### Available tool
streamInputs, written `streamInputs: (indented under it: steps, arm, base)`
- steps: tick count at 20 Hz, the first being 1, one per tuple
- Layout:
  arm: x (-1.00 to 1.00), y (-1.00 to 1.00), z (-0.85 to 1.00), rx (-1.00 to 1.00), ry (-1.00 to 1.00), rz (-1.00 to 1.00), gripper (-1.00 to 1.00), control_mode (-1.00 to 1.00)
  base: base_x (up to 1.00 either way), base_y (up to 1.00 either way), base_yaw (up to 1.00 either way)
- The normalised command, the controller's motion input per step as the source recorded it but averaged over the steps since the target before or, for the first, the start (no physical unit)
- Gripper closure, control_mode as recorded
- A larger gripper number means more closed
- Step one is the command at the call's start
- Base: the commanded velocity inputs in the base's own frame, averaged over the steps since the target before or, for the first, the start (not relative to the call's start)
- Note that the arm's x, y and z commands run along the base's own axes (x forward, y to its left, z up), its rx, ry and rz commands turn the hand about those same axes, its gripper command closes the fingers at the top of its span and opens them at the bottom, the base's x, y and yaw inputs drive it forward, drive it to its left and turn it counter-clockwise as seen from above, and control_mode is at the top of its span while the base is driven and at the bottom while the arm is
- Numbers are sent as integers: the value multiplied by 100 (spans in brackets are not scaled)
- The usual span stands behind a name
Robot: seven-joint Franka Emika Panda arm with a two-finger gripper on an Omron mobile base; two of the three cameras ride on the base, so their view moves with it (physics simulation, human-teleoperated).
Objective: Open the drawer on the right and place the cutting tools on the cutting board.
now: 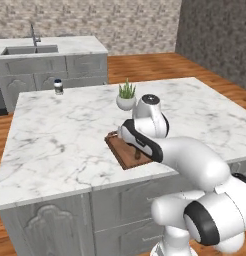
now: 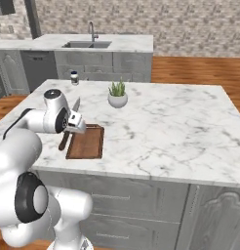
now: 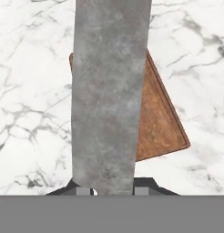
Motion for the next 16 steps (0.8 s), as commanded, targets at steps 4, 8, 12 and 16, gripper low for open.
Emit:
streamInputs:
  steps: [4,8,12,16]
  arm:
    - [1,0,-22,0,6,0,100,-100]
    - [4,0,-21,0,5,0,100,-100]
    - [17,0,-19,0,6,0,100,-100]
    - [34,0,-16,0,7,0,100,-100]
  base:
    - [0,0,0]
    - [0,0,0]
    - [0,0,0]
    - [0,0,0]
